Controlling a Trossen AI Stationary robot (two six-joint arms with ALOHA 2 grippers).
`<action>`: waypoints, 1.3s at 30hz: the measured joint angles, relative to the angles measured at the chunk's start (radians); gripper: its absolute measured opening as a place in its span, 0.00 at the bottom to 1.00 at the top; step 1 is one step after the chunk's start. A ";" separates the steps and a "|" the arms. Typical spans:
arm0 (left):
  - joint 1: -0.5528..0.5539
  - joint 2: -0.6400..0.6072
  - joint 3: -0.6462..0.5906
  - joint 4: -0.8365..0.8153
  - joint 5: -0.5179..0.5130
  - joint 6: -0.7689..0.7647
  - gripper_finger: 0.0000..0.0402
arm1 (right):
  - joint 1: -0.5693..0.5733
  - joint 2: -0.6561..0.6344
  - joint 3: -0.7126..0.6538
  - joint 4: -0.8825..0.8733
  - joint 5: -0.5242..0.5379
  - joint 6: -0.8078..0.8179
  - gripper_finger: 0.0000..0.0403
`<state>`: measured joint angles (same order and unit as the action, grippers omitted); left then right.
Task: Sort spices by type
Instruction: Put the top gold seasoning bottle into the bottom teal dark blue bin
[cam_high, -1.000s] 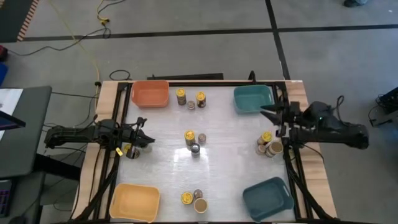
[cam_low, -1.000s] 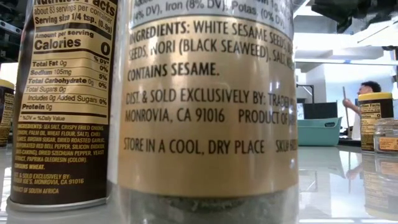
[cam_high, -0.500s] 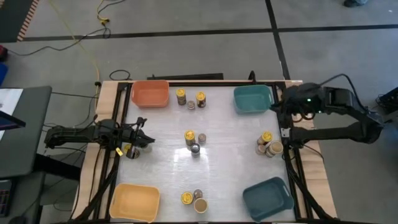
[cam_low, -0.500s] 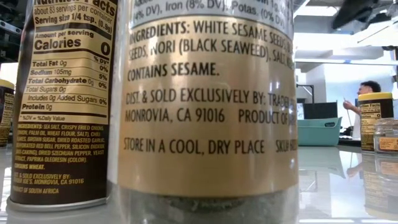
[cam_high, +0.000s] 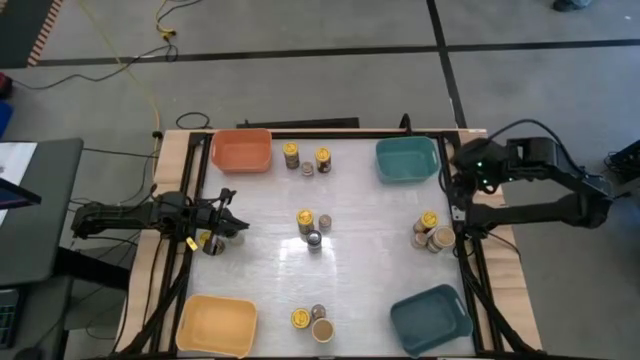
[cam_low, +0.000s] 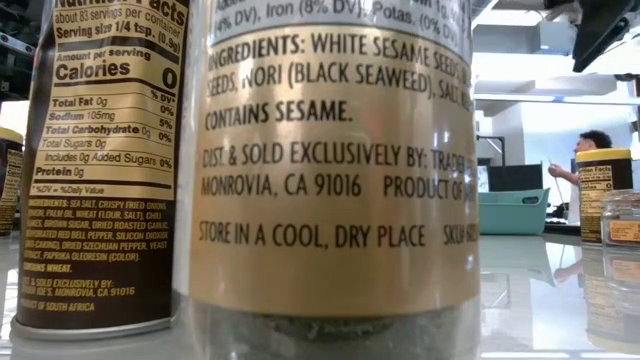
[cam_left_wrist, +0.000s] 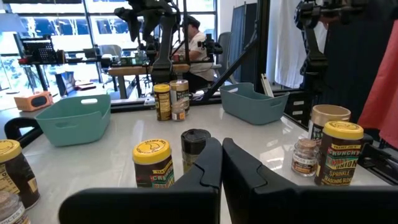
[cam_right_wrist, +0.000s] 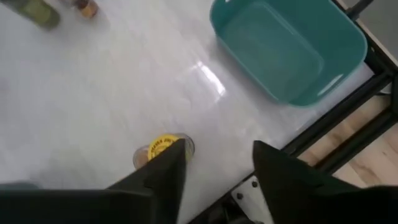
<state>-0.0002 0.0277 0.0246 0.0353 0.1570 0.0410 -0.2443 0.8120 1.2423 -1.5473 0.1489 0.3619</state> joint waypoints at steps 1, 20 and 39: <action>0.000 0.000 0.000 0.000 0.000 0.000 0.00 | 0.004 0.002 0.000 -0.004 -0.001 -0.010 0.63; 0.000 0.000 0.000 0.000 0.000 0.000 0.00 | 0.164 0.035 -0.056 -0.023 -0.069 0.172 0.90; 0.000 0.000 0.000 0.000 0.000 0.000 0.00 | 0.555 0.178 -0.231 -0.024 -0.074 0.594 0.90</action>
<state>-0.0002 0.0277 0.0244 0.0353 0.1570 0.0410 0.3109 0.9903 1.0117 -1.5708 0.0753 0.9557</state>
